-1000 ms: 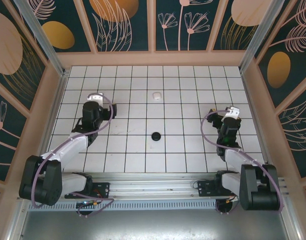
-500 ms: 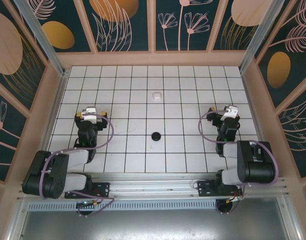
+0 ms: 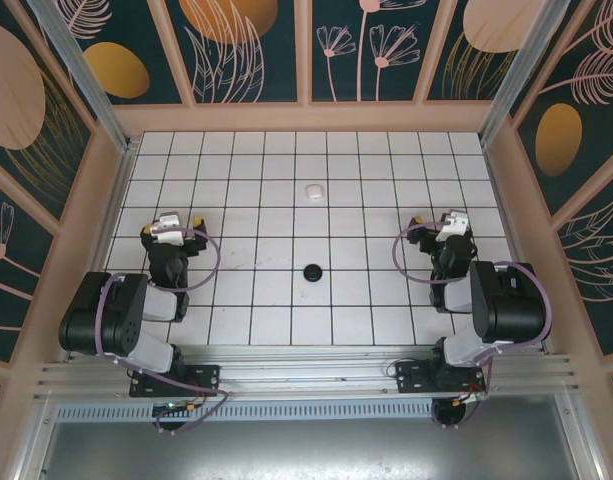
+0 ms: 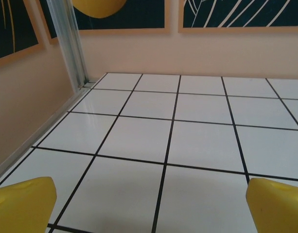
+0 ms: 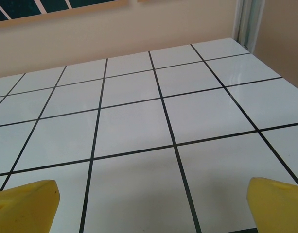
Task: Insert the wireless bluetooth earbuds into the charging case
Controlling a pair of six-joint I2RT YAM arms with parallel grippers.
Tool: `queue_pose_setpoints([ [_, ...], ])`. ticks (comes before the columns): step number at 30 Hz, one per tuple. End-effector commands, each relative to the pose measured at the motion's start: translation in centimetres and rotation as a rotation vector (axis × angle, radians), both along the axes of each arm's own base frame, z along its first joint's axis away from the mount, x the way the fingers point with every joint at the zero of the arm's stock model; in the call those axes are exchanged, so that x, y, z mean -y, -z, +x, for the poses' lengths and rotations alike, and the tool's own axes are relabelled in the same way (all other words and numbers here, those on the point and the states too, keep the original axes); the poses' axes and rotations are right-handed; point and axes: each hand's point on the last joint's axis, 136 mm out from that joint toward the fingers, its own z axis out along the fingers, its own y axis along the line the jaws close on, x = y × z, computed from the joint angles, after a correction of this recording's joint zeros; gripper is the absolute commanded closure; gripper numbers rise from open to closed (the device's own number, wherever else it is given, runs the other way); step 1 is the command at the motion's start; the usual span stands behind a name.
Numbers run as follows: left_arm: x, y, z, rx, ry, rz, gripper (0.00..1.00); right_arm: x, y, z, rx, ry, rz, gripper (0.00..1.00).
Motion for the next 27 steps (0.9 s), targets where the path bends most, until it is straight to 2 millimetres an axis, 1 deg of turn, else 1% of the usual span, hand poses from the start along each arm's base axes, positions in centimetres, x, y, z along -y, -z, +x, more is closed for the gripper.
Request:
queue_pose_setpoints([
  [1,0.38,-1.29,0.72,0.046,0.03,-0.038,0.01,-0.58,-1.77,0.58,0.067,-0.028,-0.008,0.01],
  [17,0.32,-1.34,0.71,0.049,0.026,-0.039,0.01,-0.6,-1.8,0.62,0.067,-0.027,-0.011,0.01],
  [21,0.32,-1.36,0.72,0.049,0.026,-0.037,0.01,-0.92,-1.78,0.63,0.067,-0.033,-0.018,0.01],
  [27,0.35,-1.38,0.74,0.05,0.027,-0.039,0.01,-0.76,-1.77,0.7,0.065,-0.035,-0.011,0.01],
])
